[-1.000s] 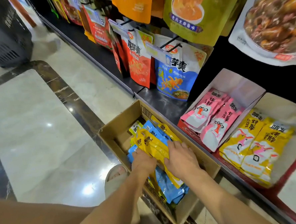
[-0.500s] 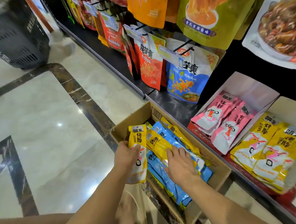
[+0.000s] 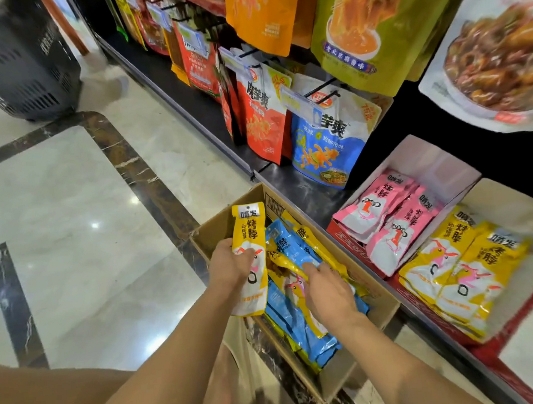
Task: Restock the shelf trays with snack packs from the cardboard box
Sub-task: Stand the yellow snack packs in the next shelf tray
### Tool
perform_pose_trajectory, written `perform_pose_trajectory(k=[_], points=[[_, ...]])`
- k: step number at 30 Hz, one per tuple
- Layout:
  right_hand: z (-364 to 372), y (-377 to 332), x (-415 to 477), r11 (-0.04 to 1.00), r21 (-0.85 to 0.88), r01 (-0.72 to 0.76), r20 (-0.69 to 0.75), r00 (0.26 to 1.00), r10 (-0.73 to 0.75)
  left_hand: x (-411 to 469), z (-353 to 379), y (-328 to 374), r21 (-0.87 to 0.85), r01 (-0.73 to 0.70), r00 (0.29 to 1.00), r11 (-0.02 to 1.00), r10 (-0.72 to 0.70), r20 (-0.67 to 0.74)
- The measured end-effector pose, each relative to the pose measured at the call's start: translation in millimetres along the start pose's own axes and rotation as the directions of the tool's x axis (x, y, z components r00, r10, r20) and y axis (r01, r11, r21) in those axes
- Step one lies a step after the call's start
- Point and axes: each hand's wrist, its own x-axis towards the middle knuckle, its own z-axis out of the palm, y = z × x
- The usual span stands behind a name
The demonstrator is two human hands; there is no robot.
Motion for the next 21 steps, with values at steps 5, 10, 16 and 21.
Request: perform_pose_trajectory(k=[5, 10, 16, 21], points=[[-40.1, 22.0, -16.2, 0.809, 0.588, -0.001, -0.057, 0.997, 0.042, -21.7, 5.0, 29.9, -0.081, -0.101, 0.993, 0.992, 0.096, -0.064], [-76.0, 51.1, -40.0, 0.561, 0.827, 0.030, -0.126, 0.983, 0.133, -54.5, 24.0, 58.5, -0.138, -0.219, 0.976, 0.966, 0.218, -0.024], [-94.5, 97.1, -78.4, 0.265, 0.964, 0.000, -0.081, 0.953, 0.293, -91.3, 62.9, 77.4, -0.149, -0.297, 0.942, 0.943, 0.315, 0.114], [-91.8, 143.3, -112.7, -0.030, 0.999, -0.015, 0.026, 0.910, 0.413, -120.0, 110.5, 88.5, -0.151, -0.320, 0.908, 0.935, 0.348, 0.233]])
